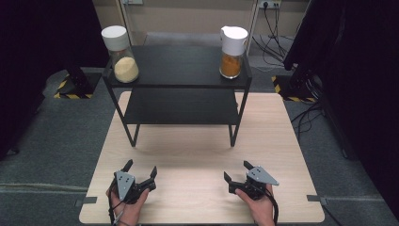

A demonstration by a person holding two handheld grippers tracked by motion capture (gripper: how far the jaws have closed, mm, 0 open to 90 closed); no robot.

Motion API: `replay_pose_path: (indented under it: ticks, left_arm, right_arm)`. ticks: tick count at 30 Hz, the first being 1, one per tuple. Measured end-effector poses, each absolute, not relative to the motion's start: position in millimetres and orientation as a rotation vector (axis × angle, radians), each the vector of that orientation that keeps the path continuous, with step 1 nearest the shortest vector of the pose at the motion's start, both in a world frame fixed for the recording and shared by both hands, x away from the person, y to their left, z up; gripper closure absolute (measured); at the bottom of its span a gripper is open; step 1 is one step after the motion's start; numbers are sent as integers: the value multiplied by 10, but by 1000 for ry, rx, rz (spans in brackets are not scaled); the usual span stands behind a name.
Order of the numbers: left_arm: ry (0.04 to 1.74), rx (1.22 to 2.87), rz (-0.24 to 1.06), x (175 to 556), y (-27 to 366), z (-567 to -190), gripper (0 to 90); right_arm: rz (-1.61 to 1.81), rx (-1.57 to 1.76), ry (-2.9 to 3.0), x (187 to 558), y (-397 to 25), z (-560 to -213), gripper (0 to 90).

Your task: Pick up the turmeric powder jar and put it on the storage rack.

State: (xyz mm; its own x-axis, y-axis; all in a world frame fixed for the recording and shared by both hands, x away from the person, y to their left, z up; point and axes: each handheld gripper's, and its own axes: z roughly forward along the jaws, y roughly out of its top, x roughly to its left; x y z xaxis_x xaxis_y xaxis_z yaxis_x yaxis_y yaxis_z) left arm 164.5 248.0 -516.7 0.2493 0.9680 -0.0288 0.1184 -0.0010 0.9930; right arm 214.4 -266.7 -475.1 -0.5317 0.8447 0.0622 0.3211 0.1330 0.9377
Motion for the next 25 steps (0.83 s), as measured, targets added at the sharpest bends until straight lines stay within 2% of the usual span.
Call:
replay_pose_path:
  ticks: [25]
  left_arm:
    - [1108,1396,951,1647,2479,-5165,68]
  right_arm:
    - [1440,1127,1893,2111,-2710,-4796,73]
